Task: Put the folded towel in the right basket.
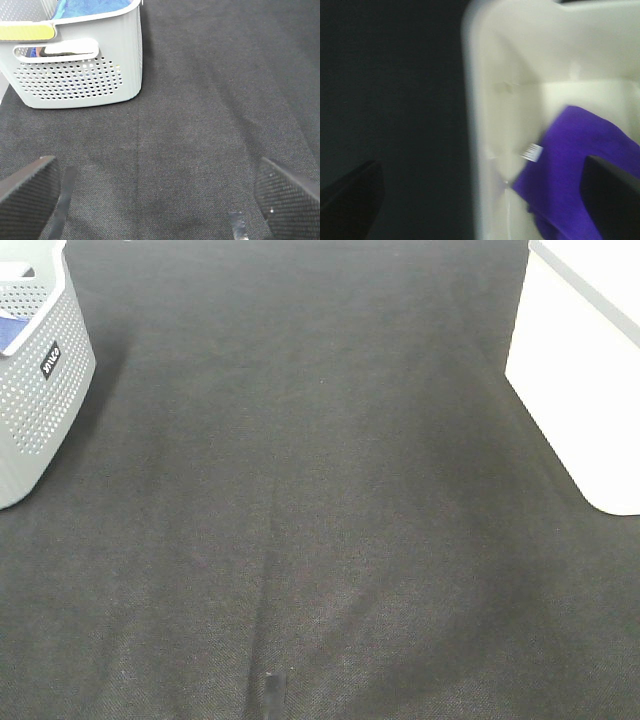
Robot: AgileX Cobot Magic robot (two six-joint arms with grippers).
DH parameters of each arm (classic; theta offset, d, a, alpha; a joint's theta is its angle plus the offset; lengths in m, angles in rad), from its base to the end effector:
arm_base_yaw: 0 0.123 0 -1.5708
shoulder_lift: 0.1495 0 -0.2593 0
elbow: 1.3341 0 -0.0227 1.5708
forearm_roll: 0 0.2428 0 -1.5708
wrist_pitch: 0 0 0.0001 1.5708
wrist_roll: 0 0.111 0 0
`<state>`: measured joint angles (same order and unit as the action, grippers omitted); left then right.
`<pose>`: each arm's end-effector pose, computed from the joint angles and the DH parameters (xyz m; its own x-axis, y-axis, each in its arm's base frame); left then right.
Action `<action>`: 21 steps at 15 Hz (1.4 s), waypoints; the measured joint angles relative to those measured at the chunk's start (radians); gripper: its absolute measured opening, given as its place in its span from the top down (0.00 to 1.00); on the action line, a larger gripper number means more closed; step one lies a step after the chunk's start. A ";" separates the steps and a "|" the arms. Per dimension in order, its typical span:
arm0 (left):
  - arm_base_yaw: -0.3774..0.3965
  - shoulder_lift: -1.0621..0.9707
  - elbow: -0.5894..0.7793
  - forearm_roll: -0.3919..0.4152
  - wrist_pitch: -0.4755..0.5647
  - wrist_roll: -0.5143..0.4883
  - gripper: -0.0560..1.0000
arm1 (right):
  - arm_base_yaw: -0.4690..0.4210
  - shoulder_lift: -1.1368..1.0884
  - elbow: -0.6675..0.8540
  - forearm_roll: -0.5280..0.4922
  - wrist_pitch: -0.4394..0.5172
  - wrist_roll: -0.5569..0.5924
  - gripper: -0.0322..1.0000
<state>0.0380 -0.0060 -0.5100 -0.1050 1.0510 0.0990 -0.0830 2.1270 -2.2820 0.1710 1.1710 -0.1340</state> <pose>0.0305 -0.0090 0.2688 -0.4280 0.0302 -0.9033 0.0643 0.9979 0.0030 0.4643 -0.0212 0.3131 -0.7924 -0.0003 -0.6100 -0.0654 0.9943 0.0845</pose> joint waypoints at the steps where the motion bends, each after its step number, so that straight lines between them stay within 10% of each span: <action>1: 0.000 0.000 0.000 0.000 0.000 0.000 0.01 | 0.057 -0.010 -0.002 -0.042 0.001 0.009 0.02; 4: 0.000 0.000 0.000 0.000 0.000 0.000 0.01 | 0.147 -0.024 -0.002 -0.207 0.040 0.072 0.02; 8: 0.000 0.000 0.000 0.000 0.000 0.000 0.01 | 0.149 -0.182 0.127 -0.181 0.039 0.087 0.02; 15: 0.000 0.000 0.000 0.000 0.000 0.000 0.01 | 0.149 -1.040 1.069 -0.149 -0.088 0.091 0.03; 21: 0.000 0.000 0.000 0.000 0.000 0.000 0.01 | 0.149 -1.687 1.500 -0.120 -0.090 0.095 0.03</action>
<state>0.0380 -0.0060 -0.5100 -0.1050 1.0510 0.0990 0.0660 0.4400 -0.7820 0.0510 1.0810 -0.0390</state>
